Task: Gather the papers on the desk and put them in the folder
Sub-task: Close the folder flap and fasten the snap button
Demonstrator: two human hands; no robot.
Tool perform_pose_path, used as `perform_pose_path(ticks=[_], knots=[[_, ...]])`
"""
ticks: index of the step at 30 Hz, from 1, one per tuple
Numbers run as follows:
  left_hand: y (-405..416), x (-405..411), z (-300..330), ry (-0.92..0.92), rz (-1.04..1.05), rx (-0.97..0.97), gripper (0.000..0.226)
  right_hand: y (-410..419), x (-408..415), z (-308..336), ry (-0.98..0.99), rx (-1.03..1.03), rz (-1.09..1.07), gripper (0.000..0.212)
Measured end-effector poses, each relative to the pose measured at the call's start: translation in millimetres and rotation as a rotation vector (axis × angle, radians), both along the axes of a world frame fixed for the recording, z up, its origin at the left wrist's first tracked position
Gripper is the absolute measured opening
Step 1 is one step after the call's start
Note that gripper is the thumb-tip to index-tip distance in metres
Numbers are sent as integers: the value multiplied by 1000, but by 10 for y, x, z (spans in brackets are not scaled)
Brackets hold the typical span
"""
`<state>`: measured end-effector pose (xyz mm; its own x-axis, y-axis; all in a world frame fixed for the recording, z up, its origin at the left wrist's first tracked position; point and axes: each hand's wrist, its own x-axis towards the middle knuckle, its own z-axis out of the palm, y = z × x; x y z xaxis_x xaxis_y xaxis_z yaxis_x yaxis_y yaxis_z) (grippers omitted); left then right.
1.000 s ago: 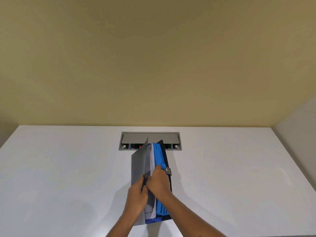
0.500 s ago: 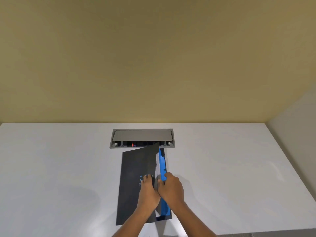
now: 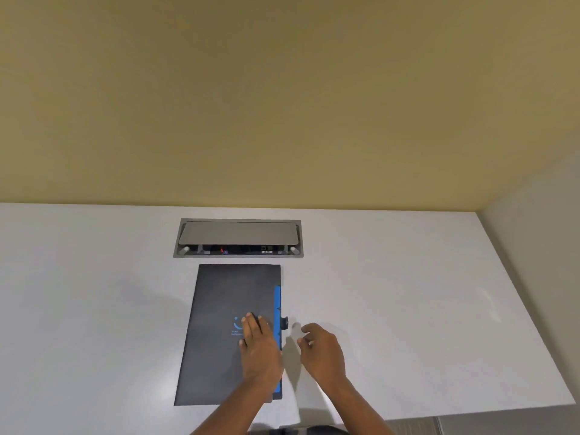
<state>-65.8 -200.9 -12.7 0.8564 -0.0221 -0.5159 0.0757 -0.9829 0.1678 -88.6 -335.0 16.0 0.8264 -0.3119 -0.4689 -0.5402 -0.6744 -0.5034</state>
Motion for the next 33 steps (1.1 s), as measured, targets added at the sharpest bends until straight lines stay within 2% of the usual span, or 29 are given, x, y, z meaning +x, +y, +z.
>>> perform_pose_path(ticks=[5, 11, 17, 26, 33], knots=[[346, 70, -147, 25, -50, 44, 91, 102, 191, -89, -63, 67, 46, 23], [761, 119, -294, 56, -45, 58, 98, 356, 424, -138, -80, -7, 188, 24], [937, 163, -344, 75, -75, 18, 97, 520, 568, -248, 16, -118, 378, 27], [1138, 157, -425, 70, -115, -22, 98, 588, 606, -449, 66, -157, 431, 23], [1177, 159, -460, 73, -142, -15, 99, 654, 666, -476, 103, -123, 313, 31]])
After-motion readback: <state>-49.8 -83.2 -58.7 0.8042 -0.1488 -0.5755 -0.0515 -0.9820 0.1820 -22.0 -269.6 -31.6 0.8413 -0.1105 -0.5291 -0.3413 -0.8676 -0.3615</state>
